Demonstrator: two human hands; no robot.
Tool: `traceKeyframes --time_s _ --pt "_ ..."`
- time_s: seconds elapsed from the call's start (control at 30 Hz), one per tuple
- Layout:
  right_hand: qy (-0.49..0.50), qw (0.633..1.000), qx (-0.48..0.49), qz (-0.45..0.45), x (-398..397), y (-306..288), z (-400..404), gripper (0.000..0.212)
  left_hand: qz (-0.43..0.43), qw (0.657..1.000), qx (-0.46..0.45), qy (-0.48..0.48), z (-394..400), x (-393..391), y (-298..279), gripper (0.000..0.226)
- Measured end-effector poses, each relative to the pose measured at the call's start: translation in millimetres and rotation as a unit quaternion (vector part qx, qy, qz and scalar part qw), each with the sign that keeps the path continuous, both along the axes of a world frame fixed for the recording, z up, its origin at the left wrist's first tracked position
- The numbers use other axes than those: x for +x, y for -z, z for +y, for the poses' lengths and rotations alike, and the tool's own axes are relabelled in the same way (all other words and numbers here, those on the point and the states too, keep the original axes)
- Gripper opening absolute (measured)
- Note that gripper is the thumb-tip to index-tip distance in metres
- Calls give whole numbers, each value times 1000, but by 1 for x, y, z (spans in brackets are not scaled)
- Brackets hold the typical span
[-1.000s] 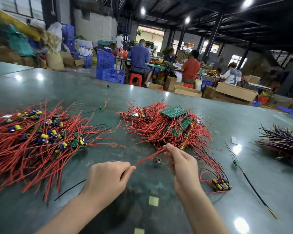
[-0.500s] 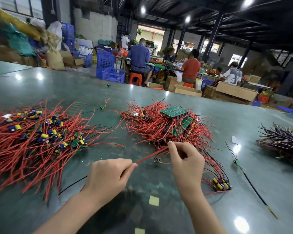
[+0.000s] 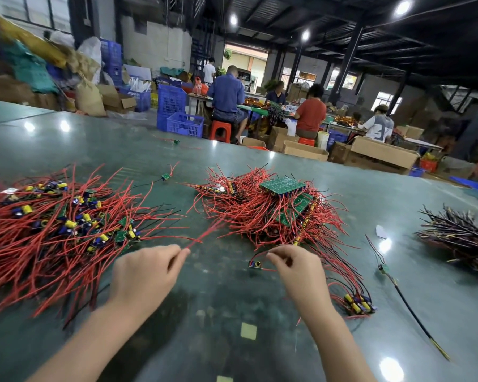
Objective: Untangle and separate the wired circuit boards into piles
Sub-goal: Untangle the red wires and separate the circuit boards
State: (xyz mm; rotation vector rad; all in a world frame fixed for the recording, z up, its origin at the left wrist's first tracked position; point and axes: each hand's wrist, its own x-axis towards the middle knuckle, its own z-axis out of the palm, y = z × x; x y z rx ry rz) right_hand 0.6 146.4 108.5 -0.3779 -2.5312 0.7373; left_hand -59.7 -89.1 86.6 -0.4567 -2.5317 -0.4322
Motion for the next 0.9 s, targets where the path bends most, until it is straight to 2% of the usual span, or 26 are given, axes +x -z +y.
traceKeyframes --time_s 0.07,0.13,0.23,0.37,0.47,0.57,0.7,0.77,0.9 --pt "5 985 143 -95 -2 9 2 22 6 999 10 -50 -11 -8 -5 29" --pt "-6 970 199 -140 -6 17 0 31 -5 996 32 -87 -19 -15 -8 12" --pt "-15 960 228 -162 -9 26 -1 35 18 994 17 -103 -21 -21 -1 36" --pt "-25 955 255 -148 -11 31 -1 30 47 998 39 9 -8 -15 2 42" --pt "-31 956 257 -139 -12 34 -3 32 -34 975 170 139 8 -2 4 26" --pt "-34 969 210 -122 -12 34 -7 31 -148 926 282 200 20 10 3 28" --pt "-34 992 62 -100 -13 30 -8 23 -314 849 364 221 29 15 4 33" --pt "-25 992 53 -116 -14 32 -10 28 -404 785 398 251 31 17 5 39" --pt "-22 988 49 -147 -16 38 -22 28 -550 620 483 283 37 24 8 61"
